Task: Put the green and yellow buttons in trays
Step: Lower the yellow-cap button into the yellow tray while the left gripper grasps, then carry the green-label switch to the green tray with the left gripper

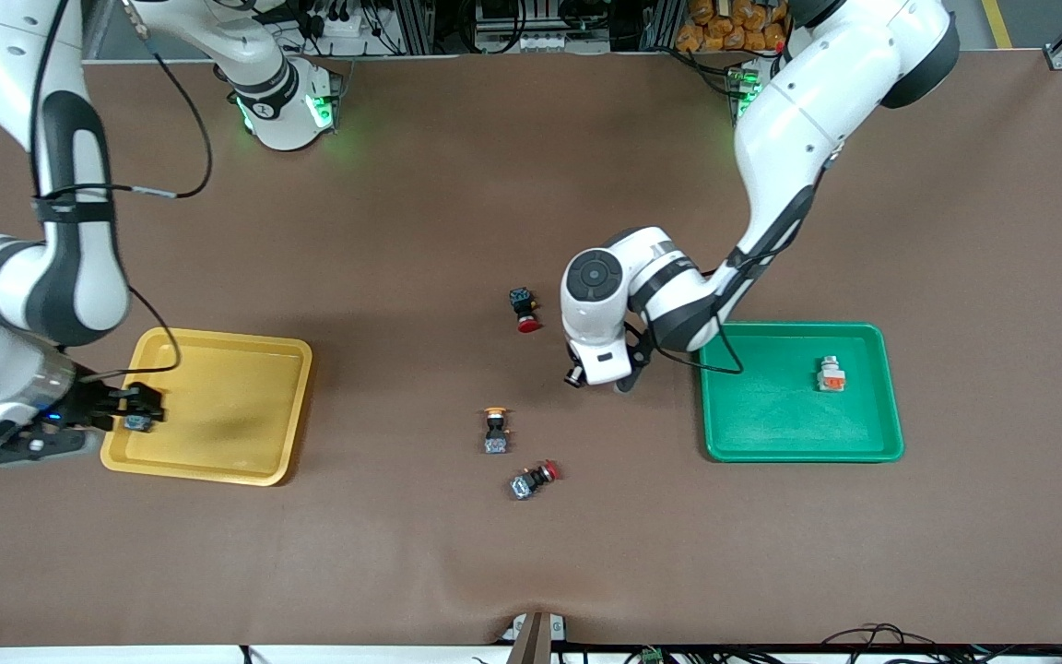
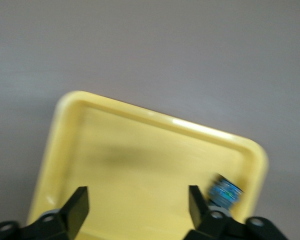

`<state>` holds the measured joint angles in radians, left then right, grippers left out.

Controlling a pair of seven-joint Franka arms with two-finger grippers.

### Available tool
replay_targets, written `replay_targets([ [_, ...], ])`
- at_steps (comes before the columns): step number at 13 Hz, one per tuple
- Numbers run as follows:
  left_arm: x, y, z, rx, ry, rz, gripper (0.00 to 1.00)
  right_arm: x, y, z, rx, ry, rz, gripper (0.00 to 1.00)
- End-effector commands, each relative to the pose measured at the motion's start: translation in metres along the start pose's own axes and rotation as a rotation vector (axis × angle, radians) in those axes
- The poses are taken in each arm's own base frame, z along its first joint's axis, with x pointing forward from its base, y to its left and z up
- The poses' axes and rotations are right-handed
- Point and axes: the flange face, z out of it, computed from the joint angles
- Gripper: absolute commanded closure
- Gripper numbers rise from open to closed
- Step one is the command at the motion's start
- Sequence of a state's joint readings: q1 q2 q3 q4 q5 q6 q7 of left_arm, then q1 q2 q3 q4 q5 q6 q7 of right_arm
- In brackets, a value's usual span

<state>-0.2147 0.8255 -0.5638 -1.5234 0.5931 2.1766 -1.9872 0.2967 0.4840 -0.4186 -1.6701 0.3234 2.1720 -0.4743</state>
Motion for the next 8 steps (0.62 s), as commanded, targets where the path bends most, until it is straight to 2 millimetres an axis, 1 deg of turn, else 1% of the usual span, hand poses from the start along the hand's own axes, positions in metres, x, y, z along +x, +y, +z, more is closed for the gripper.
replay_targets([
  [1, 0.062, -0.005, -0.051, 0.029, -0.041, 0.072, 1.00, 0.029, -0.074, 0.014, 0.065, 0.015, -0.123, 0.00],
  [2, 0.094, -0.011, -0.063, 0.049, -0.071, 0.106, 1.00, 0.039, -0.102, 0.020, 0.087, 0.021, -0.166, 0.00],
  [3, 0.125, -0.021, -0.067, 0.087, -0.093, 0.149, 1.00, 0.047, -0.132, 0.029, 0.112, 0.021, -0.201, 0.00],
  [4, 0.154, -0.031, -0.069, 0.111, -0.109, 0.174, 1.00, 0.055, -0.160, 0.041, 0.132, 0.019, -0.236, 0.00],
  [5, 0.177, -0.040, -0.062, 0.130, -0.118, 0.188, 1.00, 0.063, -0.183, 0.054, 0.140, 0.023, -0.260, 0.00],
  [6, 0.188, -0.047, -0.052, 0.145, -0.120, 0.204, 1.00, 0.067, -0.202, 0.063, 0.136, 0.034, -0.246, 0.00],
  [8, 0.200, -0.063, -0.025, 0.191, -0.091, 0.228, 1.00, 0.068, -0.249, 0.083, 0.125, 0.058, -0.151, 0.00],
])
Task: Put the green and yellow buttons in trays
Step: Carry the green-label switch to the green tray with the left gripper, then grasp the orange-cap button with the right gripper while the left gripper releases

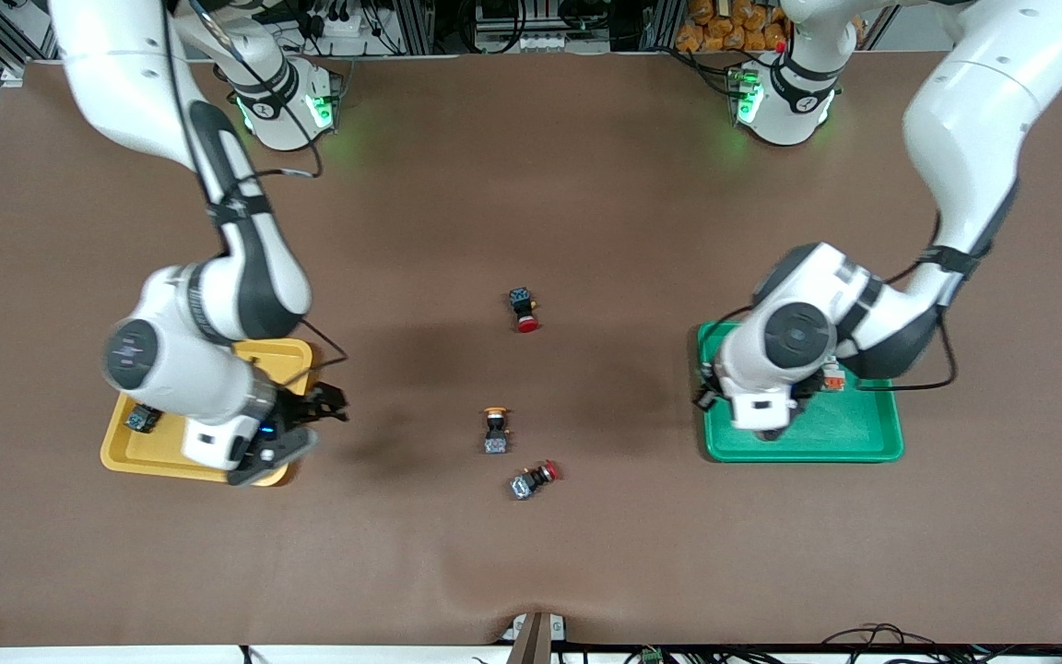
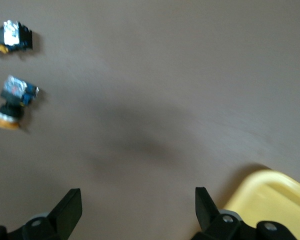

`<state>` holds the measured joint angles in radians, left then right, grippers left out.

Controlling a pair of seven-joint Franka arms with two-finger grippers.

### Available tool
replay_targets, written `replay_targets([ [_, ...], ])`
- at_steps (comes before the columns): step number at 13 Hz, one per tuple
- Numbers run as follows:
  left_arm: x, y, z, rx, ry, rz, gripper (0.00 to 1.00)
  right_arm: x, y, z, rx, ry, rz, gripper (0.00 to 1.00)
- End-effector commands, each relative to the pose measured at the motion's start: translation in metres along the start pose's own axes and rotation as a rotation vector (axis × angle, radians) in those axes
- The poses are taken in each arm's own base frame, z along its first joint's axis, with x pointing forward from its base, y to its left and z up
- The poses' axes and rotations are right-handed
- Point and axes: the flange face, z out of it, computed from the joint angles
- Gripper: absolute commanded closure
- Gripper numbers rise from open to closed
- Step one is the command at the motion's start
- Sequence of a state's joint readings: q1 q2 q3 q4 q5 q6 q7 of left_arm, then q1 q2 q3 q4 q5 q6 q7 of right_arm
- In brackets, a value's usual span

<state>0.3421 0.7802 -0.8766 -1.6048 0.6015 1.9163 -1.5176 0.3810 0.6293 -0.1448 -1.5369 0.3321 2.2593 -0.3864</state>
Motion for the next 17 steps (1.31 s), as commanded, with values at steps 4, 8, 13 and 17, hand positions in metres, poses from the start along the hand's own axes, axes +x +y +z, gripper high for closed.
replay_targets([
  [4, 0.035, -0.042, 0.040, 0.090, 0.047, 0.086, 0.00, 0.032, -0.110, 0.070, -0.003, 0.096, 0.356, 0.00],
  [8, 0.022, -0.031, -0.013, 0.032, 0.061, 0.124, 0.00, 0.049, -0.183, 0.106, 0.016, 0.107, 0.525, 0.00],
  [13, -0.006, -0.015, -0.128, -0.061, 0.068, 0.283, 0.00, 0.039, -0.215, 0.155, -0.046, 0.158, 0.408, 0.00],
  [17, -0.039, -0.020, -0.182, -0.063, 0.056, 0.339, 0.00, 0.038, -0.219, 0.159, -0.075, 0.166, 0.361, 1.00],
])
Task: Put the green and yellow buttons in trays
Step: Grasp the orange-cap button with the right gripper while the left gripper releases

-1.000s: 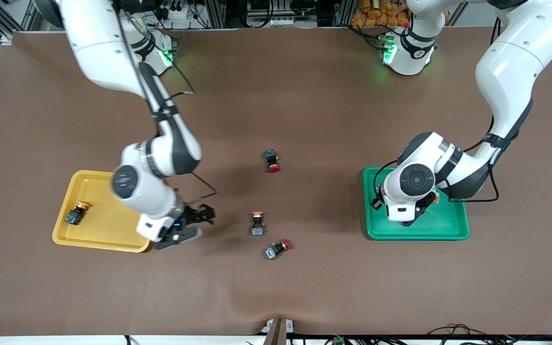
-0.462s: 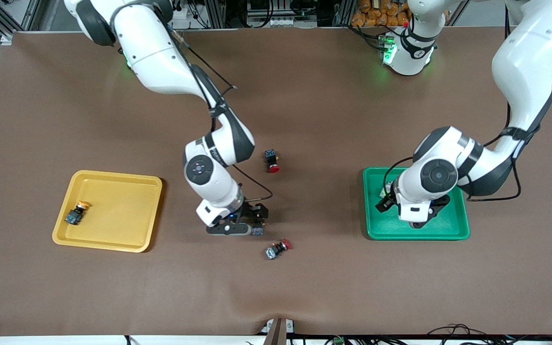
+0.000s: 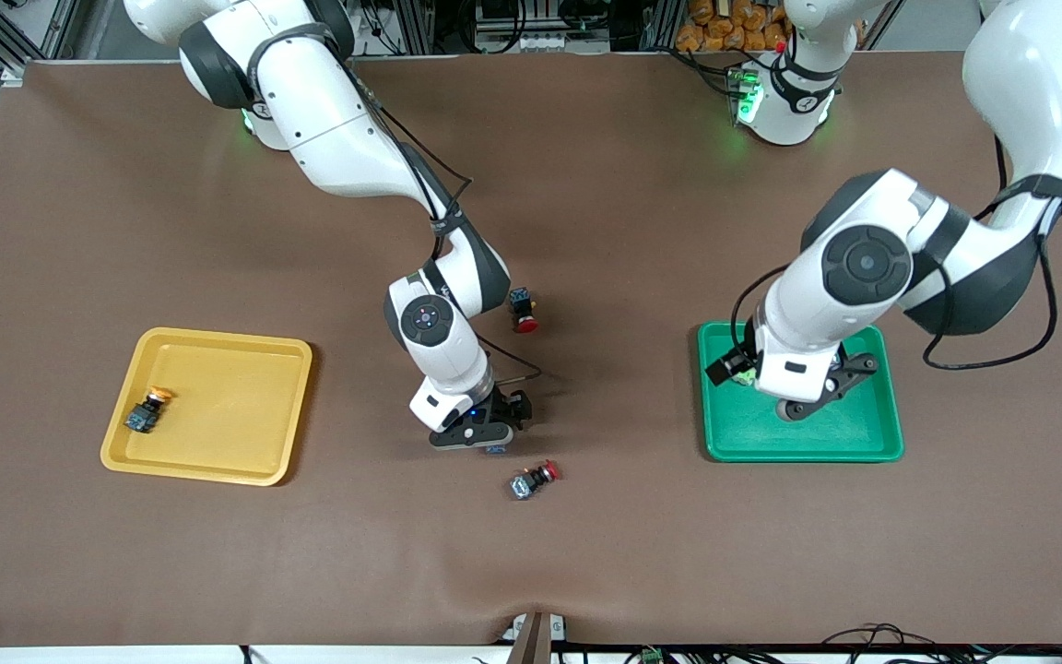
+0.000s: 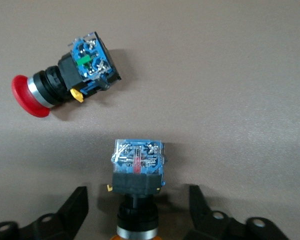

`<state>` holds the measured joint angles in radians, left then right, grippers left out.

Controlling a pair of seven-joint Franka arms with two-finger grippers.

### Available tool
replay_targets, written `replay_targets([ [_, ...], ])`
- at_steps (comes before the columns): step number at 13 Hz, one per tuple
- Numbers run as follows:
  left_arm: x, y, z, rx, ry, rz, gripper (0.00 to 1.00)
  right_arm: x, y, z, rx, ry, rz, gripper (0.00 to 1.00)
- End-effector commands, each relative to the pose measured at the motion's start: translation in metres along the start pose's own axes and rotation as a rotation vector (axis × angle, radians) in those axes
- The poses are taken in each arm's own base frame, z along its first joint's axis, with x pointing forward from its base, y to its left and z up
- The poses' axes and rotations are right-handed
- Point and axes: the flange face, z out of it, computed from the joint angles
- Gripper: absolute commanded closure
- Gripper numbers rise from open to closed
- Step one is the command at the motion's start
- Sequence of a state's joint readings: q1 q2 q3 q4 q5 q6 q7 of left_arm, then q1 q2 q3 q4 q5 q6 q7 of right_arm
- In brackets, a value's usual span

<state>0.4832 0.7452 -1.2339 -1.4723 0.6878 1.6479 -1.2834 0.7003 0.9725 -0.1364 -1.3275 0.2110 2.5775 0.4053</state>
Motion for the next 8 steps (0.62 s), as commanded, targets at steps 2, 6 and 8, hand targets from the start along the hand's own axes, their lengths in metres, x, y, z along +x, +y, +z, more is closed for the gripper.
replay_targets([
  [2, -0.012, -0.003, -0.032, 0.021, -0.007, 0.090, 0.00, 0.017, 0.001, -0.018, -0.008, 0.042, -0.007, 1.00],
  [6, -0.018, -0.015, -0.069, 0.041, 0.086, 0.176, 0.00, 0.045, 0.064, -0.065, -0.028, 0.049, 0.063, 1.00],
  [8, -0.017, -0.032, -0.097, 0.085, 0.144, 0.251, 0.00, 0.055, 0.116, -0.093, -0.047, 0.044, 0.059, 1.00],
])
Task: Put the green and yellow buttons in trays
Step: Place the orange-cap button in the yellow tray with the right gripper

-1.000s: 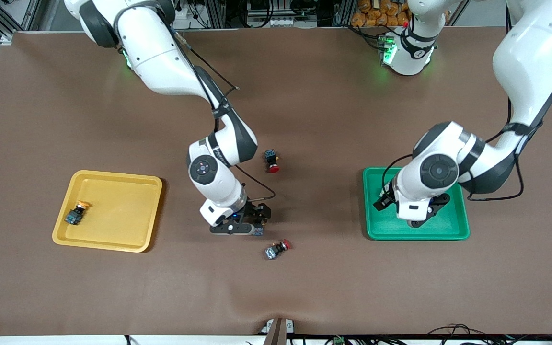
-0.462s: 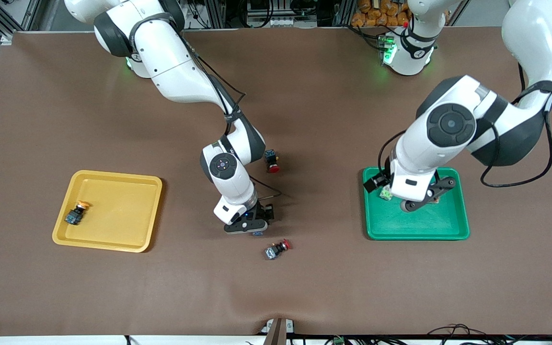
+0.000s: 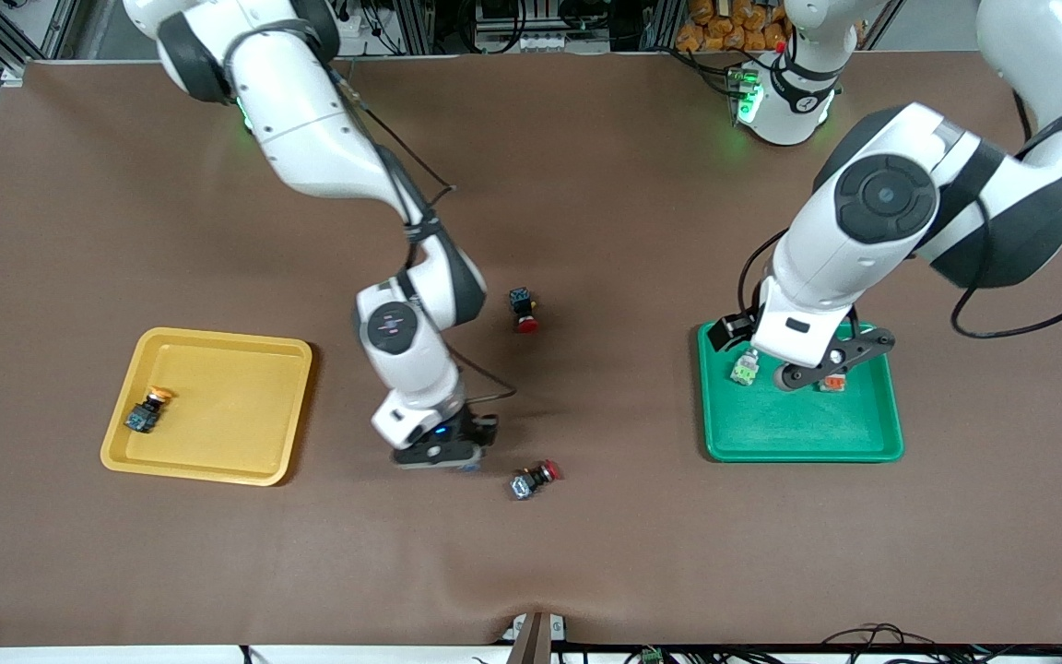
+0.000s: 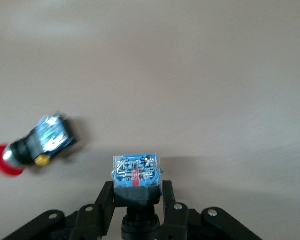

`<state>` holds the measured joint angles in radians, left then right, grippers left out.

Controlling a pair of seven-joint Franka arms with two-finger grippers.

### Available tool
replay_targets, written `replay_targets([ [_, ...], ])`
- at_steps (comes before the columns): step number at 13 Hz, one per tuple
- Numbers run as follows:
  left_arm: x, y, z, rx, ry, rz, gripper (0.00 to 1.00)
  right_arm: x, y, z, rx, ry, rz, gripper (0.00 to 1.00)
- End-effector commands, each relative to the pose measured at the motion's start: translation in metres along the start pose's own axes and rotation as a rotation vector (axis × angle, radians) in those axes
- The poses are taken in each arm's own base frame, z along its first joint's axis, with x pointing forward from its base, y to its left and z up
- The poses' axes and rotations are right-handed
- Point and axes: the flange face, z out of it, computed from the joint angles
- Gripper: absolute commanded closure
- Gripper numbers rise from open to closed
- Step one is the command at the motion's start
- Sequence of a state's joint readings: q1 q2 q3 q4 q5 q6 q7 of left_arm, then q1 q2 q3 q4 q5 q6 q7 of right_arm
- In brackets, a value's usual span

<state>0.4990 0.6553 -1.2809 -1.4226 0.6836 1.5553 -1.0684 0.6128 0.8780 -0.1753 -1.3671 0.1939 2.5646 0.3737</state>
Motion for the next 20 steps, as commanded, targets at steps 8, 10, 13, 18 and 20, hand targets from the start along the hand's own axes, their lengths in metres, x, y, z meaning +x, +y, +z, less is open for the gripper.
replay_targets([
  [8, 0.006, -0.111, -0.099, 0.015, 0.016, 0.160, 0.00, -0.017, 0.252, -0.151, -0.097, -0.271, 0.203, 1.00],
  [10, 0.011, -0.137, -0.112, -0.007, 0.017, 0.174, 0.00, -0.019, 0.304, -0.158, -0.092, -0.304, 0.162, 1.00],
  [13, 0.015, -0.177, -0.128, -0.033, 0.009, 0.159, 0.00, -0.023, 0.345, -0.163, -0.081, -0.354, 0.136, 0.45],
  [18, 0.015, -0.238, -0.138, -0.056, -0.047, 0.202, 0.00, 0.000, 0.352, -0.221, -0.063, -0.297, 0.145, 0.00],
  [20, 0.002, -0.253, -0.139, -0.051, -0.059, 0.204, 0.00, 0.000, 0.352, -0.270, -0.062, -0.288, 0.108, 0.00],
])
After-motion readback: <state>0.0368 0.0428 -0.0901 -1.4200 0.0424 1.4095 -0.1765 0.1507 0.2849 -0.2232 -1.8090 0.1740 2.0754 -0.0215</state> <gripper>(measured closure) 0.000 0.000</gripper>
